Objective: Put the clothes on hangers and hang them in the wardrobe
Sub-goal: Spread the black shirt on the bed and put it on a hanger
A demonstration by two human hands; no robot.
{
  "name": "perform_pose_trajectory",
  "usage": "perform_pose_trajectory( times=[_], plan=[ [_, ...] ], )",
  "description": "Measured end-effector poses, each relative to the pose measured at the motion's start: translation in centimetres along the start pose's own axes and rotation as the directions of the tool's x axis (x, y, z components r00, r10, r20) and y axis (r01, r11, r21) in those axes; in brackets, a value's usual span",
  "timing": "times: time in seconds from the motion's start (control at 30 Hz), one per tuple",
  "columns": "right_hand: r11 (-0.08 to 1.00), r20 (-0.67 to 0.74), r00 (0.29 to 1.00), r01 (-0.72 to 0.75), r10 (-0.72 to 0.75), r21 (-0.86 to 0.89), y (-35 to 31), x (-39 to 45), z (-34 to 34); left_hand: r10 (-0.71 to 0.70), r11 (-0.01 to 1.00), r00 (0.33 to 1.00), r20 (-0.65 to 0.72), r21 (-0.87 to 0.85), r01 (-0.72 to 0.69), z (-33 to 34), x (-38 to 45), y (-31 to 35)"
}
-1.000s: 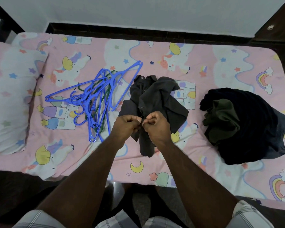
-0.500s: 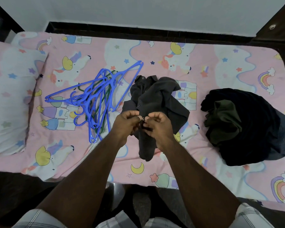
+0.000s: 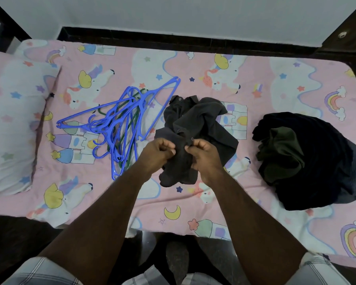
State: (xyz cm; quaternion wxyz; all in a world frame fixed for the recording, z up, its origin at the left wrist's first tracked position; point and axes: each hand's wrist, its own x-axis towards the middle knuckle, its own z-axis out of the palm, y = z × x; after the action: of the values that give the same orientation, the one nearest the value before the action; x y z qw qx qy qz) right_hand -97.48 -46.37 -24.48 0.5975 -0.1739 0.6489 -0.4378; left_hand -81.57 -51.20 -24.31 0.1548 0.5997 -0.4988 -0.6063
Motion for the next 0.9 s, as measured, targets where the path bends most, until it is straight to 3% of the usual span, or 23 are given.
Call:
perform_pose_trajectory(
  times=[0.1,0.27,0.43,0.57,0.67,0.8,0.83,0.9],
  plan=[
    [0.997,0.012,0.998,-0.064,0.063,0.047,-0.5,0.0,-0.1,0.02,0.991,0.999,0.047,0.134,-0.026,0.5,-0.5,-1.3],
    [0.998,0.067,0.997,-0.032,0.028,0.056,-0.8,-0.7,0.3,-0.001,0.988,1.0,-0.01,0.157,0.002,1.6,-0.2,-1.8],
    [1.0,0.07,0.997,-0.011,0.009,0.017,-0.3,-0.4,0.2,-0.116,0.989,0.993,0.037,-0.085,0.119,1.4,-0.5,-1.8],
    [0.985,0.107,0.991,-0.09,0.074,0.148,-0.7,-0.6,-0.2,-0.085,0.993,0.991,0.1,-0.078,0.093,1.5,-0.7,-1.8],
    [0.982,0.085,0.993,-0.09,0.077,0.167,-0.5,-0.4,-0.4,-0.085,0.992,0.994,0.073,-0.085,0.091,1.6,-0.8,-1.8],
    [0.996,-0.028,0.998,-0.059,0.057,-0.065,-0.2,0.0,-0.5,-0.094,0.989,0.994,-0.062,-0.118,0.086,1.7,-1.2,-1.5],
    [0.969,-0.075,0.997,-0.033,0.015,-0.245,-0.3,0.0,-0.8,-0.101,0.988,0.99,-0.096,-0.125,0.089,1.5,-1.3,-1.4],
    [0.799,-0.131,0.983,0.024,-0.128,-0.601,0.0,0.1,-1.5,-0.097,0.992,0.986,-0.133,-0.091,0.085,1.1,-1.5,-1.2]
  ],
)
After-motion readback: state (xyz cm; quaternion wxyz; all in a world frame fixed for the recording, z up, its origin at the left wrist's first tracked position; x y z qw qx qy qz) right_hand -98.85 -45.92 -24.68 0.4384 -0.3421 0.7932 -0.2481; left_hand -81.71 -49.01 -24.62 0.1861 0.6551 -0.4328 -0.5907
